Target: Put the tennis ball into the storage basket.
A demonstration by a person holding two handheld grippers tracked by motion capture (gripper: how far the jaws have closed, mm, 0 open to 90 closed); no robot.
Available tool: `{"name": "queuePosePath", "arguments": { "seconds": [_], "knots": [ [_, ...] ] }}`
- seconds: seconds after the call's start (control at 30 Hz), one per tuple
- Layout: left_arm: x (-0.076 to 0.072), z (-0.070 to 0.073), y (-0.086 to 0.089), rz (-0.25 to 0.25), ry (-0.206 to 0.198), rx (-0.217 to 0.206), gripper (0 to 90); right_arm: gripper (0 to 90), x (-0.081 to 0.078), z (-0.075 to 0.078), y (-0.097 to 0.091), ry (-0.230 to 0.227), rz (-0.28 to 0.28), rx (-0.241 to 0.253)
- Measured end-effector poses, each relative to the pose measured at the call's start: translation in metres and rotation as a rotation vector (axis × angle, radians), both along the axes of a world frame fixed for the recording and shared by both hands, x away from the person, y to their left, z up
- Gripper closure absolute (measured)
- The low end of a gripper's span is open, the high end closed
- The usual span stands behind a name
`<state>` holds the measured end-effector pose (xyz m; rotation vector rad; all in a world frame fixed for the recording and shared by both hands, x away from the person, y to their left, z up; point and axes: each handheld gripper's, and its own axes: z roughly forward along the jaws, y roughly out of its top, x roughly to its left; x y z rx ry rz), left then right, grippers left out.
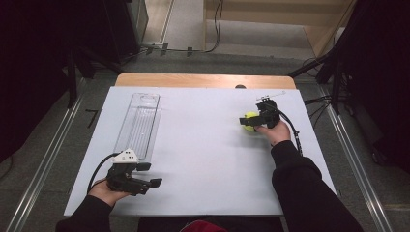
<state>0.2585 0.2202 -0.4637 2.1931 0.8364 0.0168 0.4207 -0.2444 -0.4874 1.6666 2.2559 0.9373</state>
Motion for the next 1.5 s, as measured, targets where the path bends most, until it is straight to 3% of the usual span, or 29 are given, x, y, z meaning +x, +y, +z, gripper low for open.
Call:
{"name": "queuePosePath", "arguments": {
  "seconds": [0.7,0.77,0.87,1.07,1.5],
  "knots": [
    [-0.001,0.001,0.0,-0.001,-0.002,-0.003,24.4,0.0,-0.001,-0.023,0.006,0.011,-0.007,-0.053],
    [0.0,0.001,0.001,-0.001,-0.002,-0.004,24.4,13.2,-0.003,-0.021,0.004,-0.011,0.001,-0.062],
    [0.0,0.001,0.001,-0.001,-0.002,-0.005,24.4,23.2,-0.005,-0.02,0.003,-0.019,0.021,-0.024],
    [-0.001,0.001,0.0,0.001,-0.002,0.012,24.4,23.6,-0.005,-0.019,0.003,-0.016,0.024,-0.032],
    [-0.001,0.001,-0.001,-0.004,-0.004,0.006,24.4,23.7,-0.004,-0.019,0.001,-0.01,0.033,-0.027]
  ]
}}
